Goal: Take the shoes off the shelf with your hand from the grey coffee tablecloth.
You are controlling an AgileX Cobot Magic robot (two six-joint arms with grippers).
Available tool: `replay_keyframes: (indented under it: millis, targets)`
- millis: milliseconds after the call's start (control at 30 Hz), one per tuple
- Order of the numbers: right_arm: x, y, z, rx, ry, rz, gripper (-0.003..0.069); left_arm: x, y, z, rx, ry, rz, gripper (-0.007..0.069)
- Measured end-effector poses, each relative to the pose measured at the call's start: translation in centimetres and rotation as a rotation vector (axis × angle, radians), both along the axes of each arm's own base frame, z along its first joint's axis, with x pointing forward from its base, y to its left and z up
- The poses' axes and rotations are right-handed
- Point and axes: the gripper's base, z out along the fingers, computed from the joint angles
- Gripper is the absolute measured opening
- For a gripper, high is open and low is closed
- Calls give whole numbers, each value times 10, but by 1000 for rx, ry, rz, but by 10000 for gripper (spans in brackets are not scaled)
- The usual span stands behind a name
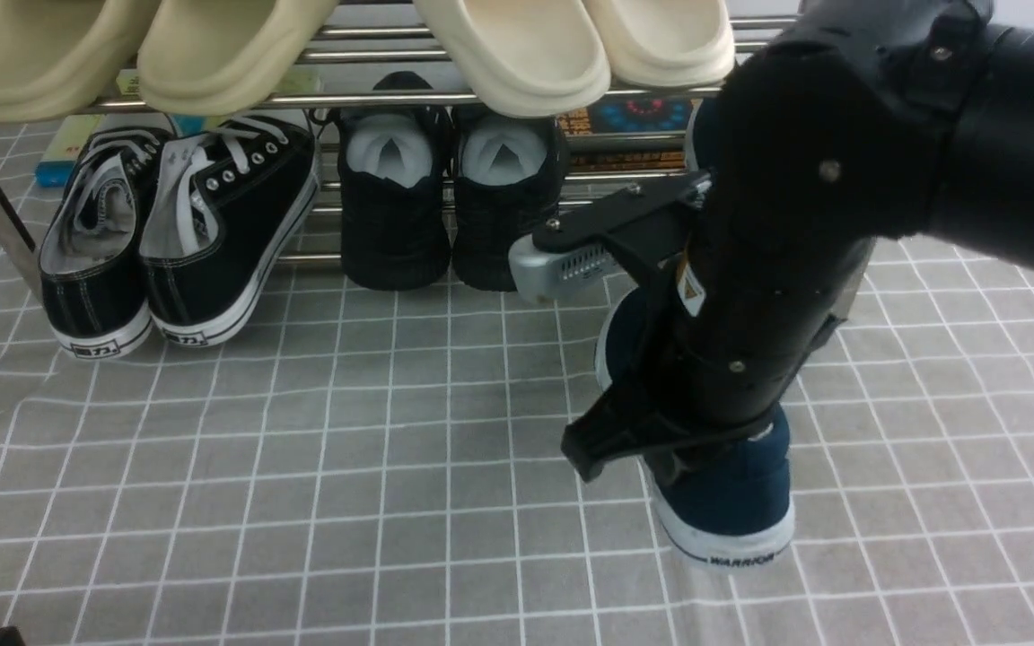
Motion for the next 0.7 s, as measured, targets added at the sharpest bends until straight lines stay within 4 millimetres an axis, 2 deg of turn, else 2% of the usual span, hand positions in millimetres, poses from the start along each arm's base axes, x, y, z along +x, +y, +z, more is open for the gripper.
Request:
replay_keyframes:
  millis: [167, 400, 500, 600, 700]
  targets:
    - [12, 7, -16, -23, -39, 4, 31, 0, 0, 0, 0, 0, 0, 240]
    - [32, 26, -60, -45, -43, -13, 41, 0, 0, 0, 0, 0, 0, 240]
    - [37, 31, -79, -66, -16, -28, 66, 0, 0, 0, 0, 0, 0, 240]
    - [38, 34, -89, -87, 4, -30, 150, 0, 0, 0, 1, 0, 0, 240]
    - [40, 34, -84, -101, -4, -24, 279, 0, 0, 0, 1, 0, 0, 240]
